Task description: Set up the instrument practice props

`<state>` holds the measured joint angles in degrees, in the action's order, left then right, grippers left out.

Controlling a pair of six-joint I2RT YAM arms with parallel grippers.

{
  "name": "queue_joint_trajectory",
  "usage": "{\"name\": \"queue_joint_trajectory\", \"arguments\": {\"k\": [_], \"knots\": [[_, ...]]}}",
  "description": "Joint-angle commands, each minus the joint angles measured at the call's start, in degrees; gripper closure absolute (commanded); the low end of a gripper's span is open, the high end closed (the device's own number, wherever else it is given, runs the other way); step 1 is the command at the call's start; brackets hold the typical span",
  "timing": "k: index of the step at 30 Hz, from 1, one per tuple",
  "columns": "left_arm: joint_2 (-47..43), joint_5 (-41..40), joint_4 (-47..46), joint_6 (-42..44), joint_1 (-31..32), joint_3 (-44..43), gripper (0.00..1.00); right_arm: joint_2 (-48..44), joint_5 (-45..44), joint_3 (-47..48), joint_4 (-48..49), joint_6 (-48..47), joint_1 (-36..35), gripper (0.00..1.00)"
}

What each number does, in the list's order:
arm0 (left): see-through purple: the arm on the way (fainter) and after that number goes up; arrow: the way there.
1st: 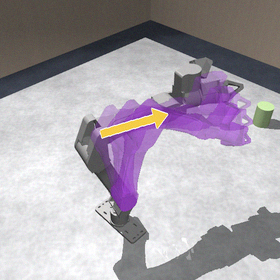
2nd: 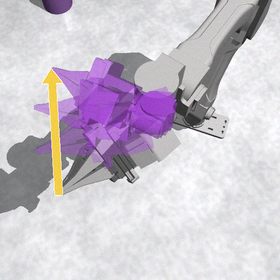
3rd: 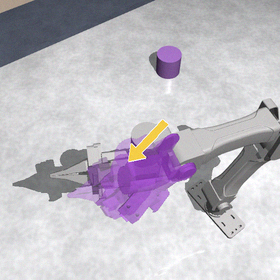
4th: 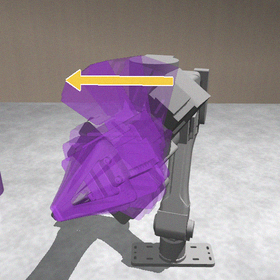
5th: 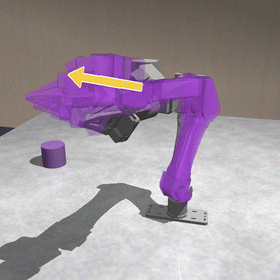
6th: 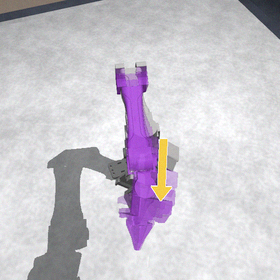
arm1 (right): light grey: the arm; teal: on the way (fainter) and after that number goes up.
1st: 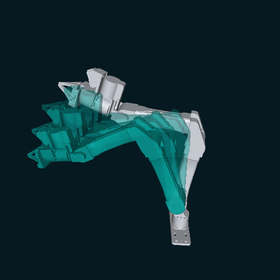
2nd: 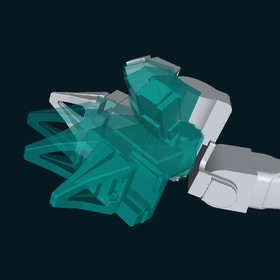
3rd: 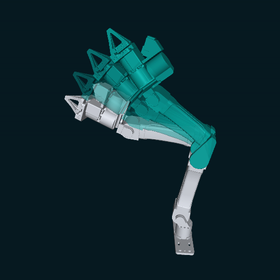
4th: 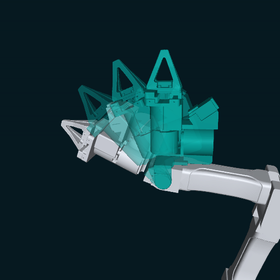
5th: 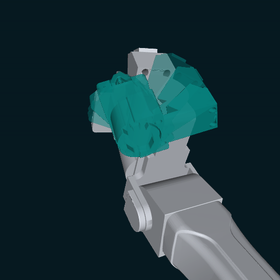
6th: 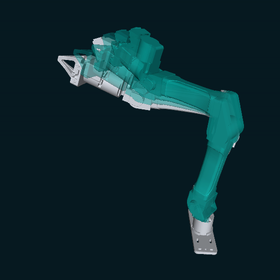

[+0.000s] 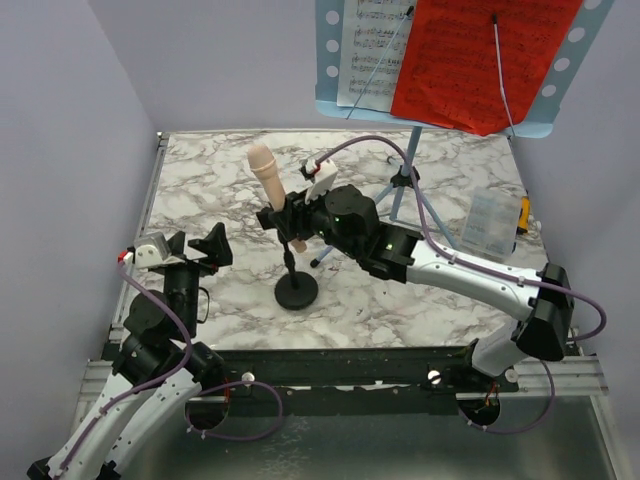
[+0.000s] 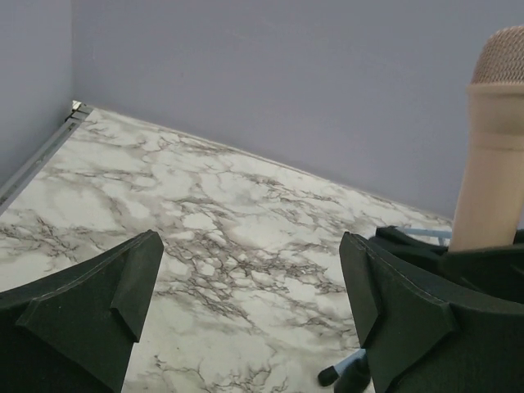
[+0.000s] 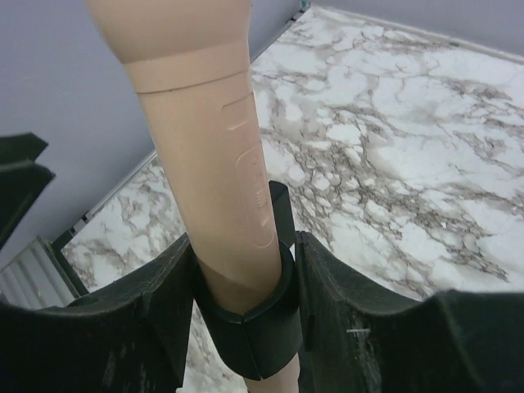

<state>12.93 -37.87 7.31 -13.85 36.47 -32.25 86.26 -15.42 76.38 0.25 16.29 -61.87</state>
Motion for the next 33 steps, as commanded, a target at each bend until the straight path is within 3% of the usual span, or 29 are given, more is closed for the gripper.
{"name": "queue_joint_trajectory", "arguments": {"k": [1,11,17,25,30,33], "knots": [[-1.8,-2.9,1.4,0.8,0.1,0.1,0.02,3.0,-6.1,7.6,11.7,-2.8,-0.3,1.0],[-4.3,-3.4,1.8,1.1,0.1,0.5,0.02,20.2,-25.5,18.7,34.9,-27.4,0.0,1.0],[-4.1,-1.5,2.3,0.3,0.0,0.4,0.02,29.5,-33.1,23.5,48.1,-34.4,0.6,1.0],[-3.7,-0.6,2.3,0.3,0.1,0.4,0.02,33.1,-36.9,20.7,60.9,-37.5,1.3,1.0],[-3.5,-0.2,2.4,0.4,0.1,0.3,0.02,33.1,-39.4,18.0,62.5,-36.0,1.6,1.0],[-3.5,0.0,2.5,0.1,0.1,0.3,0.02,32.5,-39.6,16.5,62.0,-34.5,1.6,0.9]]}}
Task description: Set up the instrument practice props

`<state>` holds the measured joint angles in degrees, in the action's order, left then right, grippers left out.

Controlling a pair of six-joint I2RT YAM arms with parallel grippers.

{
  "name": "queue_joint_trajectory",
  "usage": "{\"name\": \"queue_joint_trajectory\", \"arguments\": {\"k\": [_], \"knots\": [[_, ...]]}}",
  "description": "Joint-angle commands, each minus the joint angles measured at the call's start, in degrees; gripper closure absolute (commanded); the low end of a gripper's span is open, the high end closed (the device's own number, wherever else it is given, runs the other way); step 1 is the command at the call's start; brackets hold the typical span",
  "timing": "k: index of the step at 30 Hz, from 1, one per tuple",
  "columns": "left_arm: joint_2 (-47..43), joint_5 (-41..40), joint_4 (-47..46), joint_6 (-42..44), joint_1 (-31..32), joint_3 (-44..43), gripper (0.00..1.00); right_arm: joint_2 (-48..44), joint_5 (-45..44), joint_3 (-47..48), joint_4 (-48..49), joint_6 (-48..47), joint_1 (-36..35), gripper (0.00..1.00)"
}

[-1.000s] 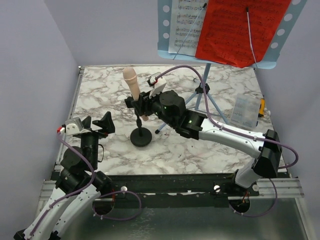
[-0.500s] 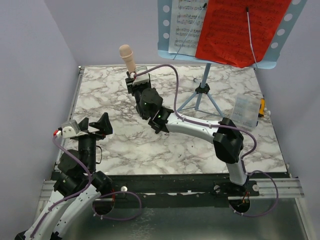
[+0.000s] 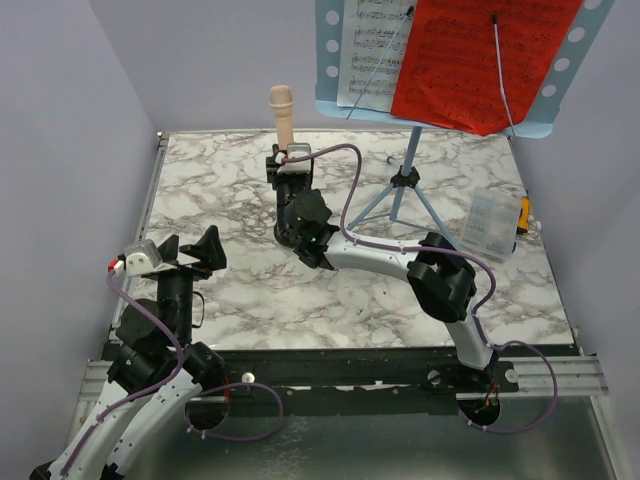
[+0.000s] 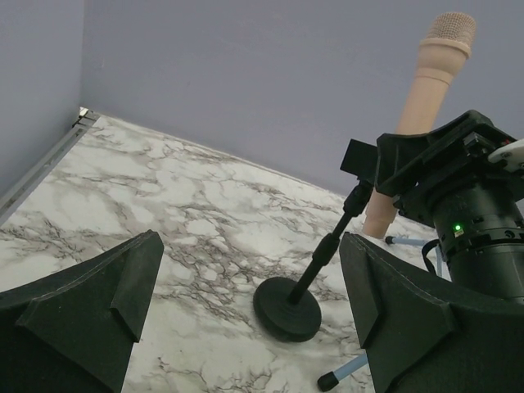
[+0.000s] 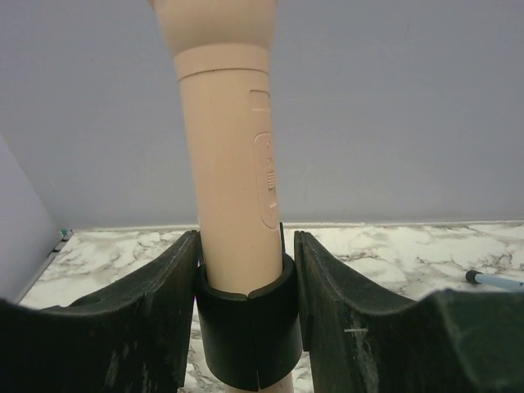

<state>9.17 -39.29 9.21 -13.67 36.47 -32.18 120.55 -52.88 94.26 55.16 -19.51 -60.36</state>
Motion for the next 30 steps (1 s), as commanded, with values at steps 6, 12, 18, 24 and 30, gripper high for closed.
{"name": "queue_joint_trajectory", "arguments": {"k": [6,12,18,24,30], "knots": [[0.5,1.6,0.6,-0.2,0.1,0.2,0.02,-3.1,-0.2,-3.7,2.8,4.2,0.1,0.69],[0.7,1.2,0.8,-0.2,0.1,0.2,0.02,-9.8,4.7,-7.2,-11.5,11.8,-0.2,0.05],[1.4,0.0,1.0,0.2,0.1,0.0,0.02,-17.3,12.0,-6.4,-40.8,28.0,-0.6,0.0],[1.1,-1.5,1.3,0.4,0.0,0.1,0.02,-28.2,29.1,-14.3,-58.7,34.5,-0.6,0.0],[2.9,-1.4,1.4,-0.4,0.0,-0.2,0.02,-41.8,46.5,-25.4,-66.6,33.2,-0.6,0.0]]}}
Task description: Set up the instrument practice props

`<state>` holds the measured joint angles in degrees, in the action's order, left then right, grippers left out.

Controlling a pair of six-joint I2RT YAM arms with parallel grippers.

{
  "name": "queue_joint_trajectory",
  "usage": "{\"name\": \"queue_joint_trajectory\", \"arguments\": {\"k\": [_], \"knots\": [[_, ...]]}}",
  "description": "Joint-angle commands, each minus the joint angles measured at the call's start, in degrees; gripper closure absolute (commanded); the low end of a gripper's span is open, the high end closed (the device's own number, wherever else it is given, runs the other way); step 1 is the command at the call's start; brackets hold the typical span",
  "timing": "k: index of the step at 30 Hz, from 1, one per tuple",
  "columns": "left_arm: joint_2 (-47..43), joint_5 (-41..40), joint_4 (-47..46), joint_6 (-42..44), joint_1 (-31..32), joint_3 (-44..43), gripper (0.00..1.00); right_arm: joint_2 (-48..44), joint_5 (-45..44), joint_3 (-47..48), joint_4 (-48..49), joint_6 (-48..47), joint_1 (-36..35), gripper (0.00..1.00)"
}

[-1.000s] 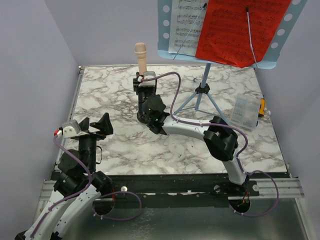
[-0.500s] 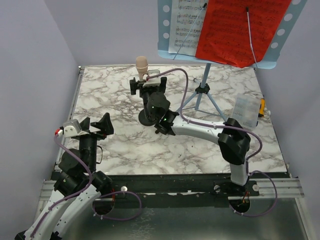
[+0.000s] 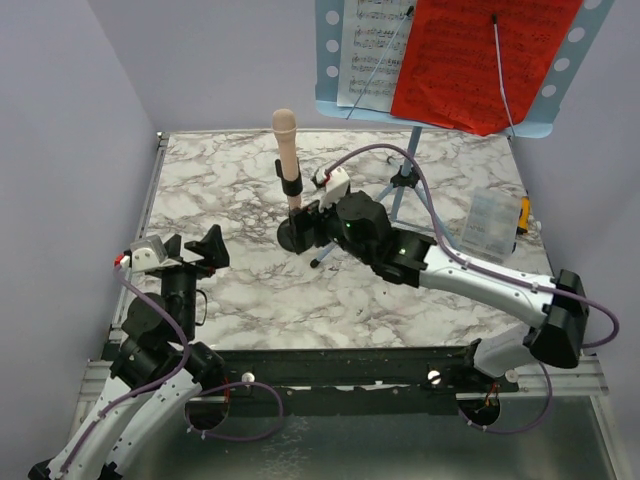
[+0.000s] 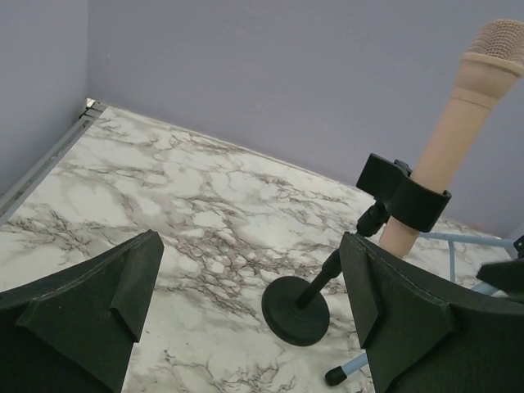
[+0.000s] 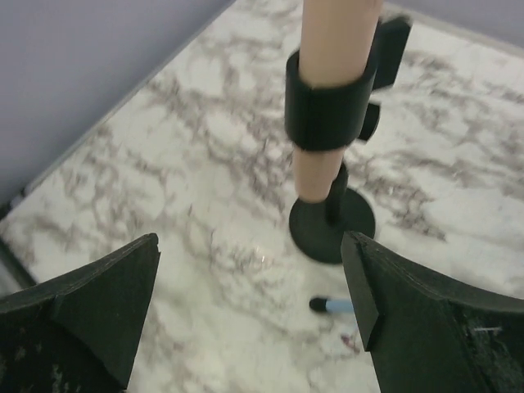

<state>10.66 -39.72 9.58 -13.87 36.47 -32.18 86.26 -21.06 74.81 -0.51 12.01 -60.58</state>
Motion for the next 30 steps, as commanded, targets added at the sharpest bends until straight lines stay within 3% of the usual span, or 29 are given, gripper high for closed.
{"name": "queue_joint_trajectory", "arguments": {"k": [1,6,12,16,22,30], "knots": [[1.5,-0.6,1.1,-0.7,0.0,-0.3,0.02,-10.0,14.3,-7.8,-12.1,2.2,-0.3,0.0],[2.1,2.0,2.0,-3.0,0.0,-4.3,0.02,-25.2,4.5,-12.7,-20.3,5.2,-0.4,0.0],[4.5,2.1,2.0,-2.0,0.0,-15.2,0.01,-41.0,-4.7,-8.4,-26.6,3.7,-0.4,0.0],[7.4,5.5,1.2,1.5,0.0,-23.8,0.01,-48.4,-4.6,-6.9,-20.6,-2.7,-0.4,0.0],[10.5,10.3,-1.3,4.7,0.1,-33.9,0.01,-52.0,-4.4,-5.1,-9.5,-8.0,-0.3,0.0],[11.9,14.9,-4.6,6.5,0.1,-40.5,0.01,-55.2,-1.5,-5.5,1.8,-10.2,-0.3,0.0]]}}
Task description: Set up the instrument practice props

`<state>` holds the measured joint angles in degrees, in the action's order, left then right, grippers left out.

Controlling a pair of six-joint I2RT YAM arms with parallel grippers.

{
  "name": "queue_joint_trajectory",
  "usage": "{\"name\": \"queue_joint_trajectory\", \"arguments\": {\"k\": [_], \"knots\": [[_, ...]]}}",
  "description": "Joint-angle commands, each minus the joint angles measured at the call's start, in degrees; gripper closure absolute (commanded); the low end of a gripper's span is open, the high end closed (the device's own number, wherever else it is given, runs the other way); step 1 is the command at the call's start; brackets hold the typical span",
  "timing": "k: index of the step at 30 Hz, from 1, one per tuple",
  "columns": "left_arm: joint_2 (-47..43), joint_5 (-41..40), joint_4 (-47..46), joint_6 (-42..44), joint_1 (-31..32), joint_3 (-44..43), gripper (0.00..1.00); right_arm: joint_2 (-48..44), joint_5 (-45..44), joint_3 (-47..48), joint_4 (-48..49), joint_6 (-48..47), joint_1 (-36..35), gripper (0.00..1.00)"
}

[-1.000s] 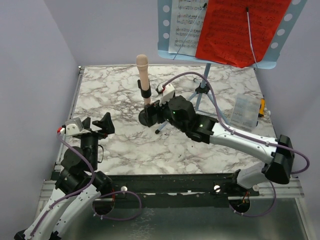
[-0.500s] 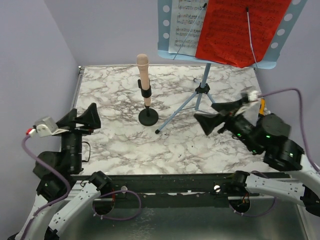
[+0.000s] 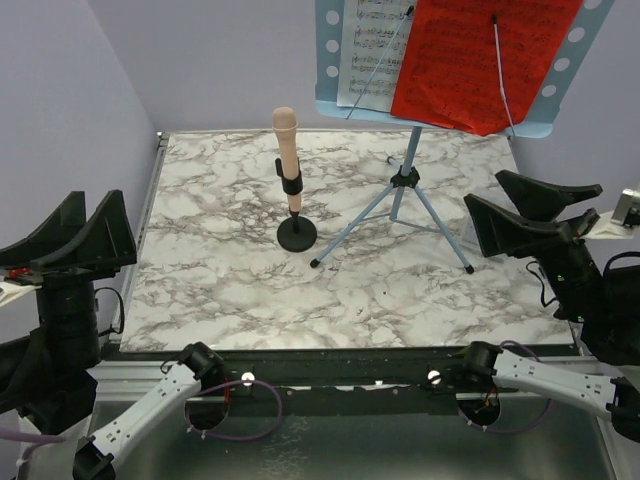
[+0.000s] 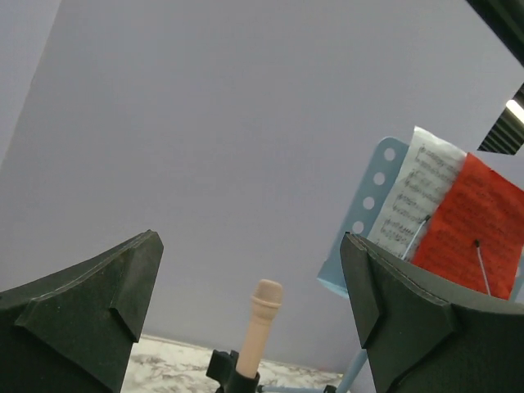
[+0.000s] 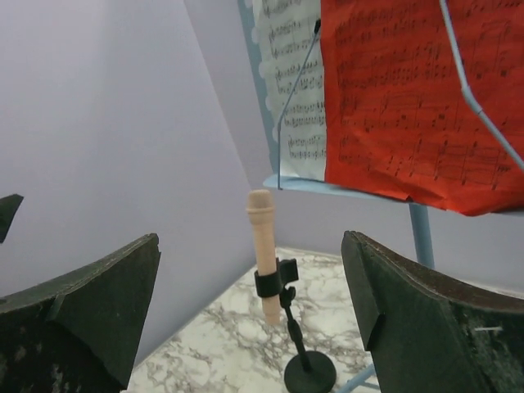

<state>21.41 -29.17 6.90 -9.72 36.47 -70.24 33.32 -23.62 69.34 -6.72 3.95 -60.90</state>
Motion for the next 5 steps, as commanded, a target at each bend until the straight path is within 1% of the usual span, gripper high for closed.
{"name": "queue_joint_trajectory", "arguments": {"k": [1,3,5], "knots": [[1.3,4.5,-2.2,2.4,0.1,-2.8,0.01,-2.6,0.2,-0.8,9.2,-1.9,0.0,0.0],[1.2,4.9,-2.7,2.6,0.1,-3.4,0.01,-3.3,-0.7,-2.0,11.5,-1.9,-0.1,0.0],[1.2,5.3,-3.0,2.7,0.1,-3.7,0.01,-3.7,2.3,-2.0,10.7,-3.2,0.0,0.0]]}}
